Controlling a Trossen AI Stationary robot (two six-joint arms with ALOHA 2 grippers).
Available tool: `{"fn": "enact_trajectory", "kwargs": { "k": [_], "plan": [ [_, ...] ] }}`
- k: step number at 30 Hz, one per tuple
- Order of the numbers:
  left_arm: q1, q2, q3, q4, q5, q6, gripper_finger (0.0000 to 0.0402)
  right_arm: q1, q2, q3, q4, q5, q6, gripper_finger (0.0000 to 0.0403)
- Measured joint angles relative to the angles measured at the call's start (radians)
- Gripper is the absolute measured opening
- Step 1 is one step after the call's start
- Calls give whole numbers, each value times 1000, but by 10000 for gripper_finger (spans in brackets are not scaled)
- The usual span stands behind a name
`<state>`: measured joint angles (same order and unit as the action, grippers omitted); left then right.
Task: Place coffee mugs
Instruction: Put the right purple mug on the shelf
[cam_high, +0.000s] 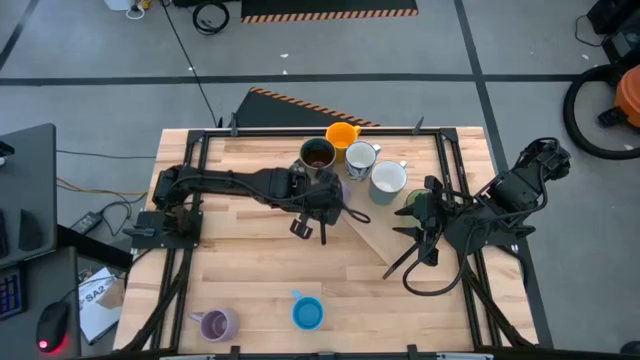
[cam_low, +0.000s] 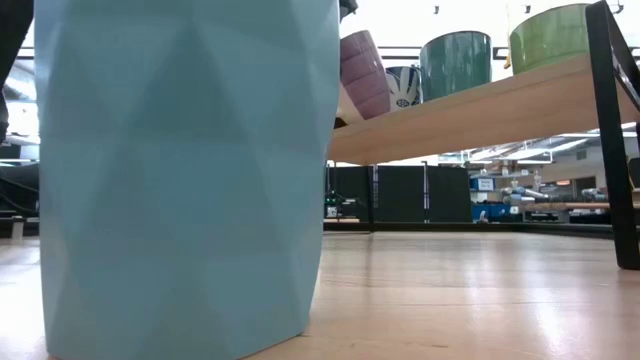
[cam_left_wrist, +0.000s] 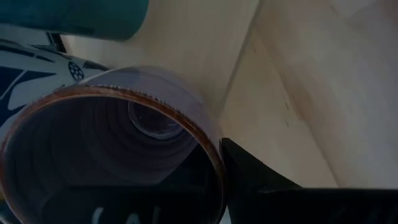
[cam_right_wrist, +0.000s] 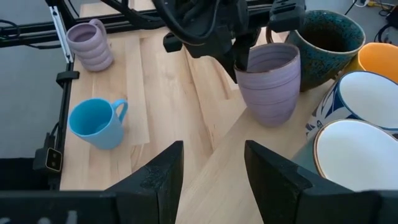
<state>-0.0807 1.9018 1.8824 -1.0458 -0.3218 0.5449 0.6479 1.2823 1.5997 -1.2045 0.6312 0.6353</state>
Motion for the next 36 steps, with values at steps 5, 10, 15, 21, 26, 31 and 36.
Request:
{"fn": "enact_trajectory", "kwargs": {
  "k": [5,10,15,21,26,31,36],
  "plan": [
    [12,0,0,0,3,2,33,0,0,0,2,1,0,176],
    [13,0,0,5,8,2,46,0,0,0,4,4,-7,176],
    [12,0,1,20,7,-9,51,0,0,0,6,8,-16,176],
    [13,0,1,47,7,-14,60,0,0,0,7,8,-17,176],
    [17,0,1,65,2,-33,89,0,0,0,7,8,-20,176],
    [17,0,1,87,1,-40,109,0,0,0,7,8,-25,176],
    [17,0,1,126,7,-40,110,0,0,0,14,7,-27,176]
  ]
}}
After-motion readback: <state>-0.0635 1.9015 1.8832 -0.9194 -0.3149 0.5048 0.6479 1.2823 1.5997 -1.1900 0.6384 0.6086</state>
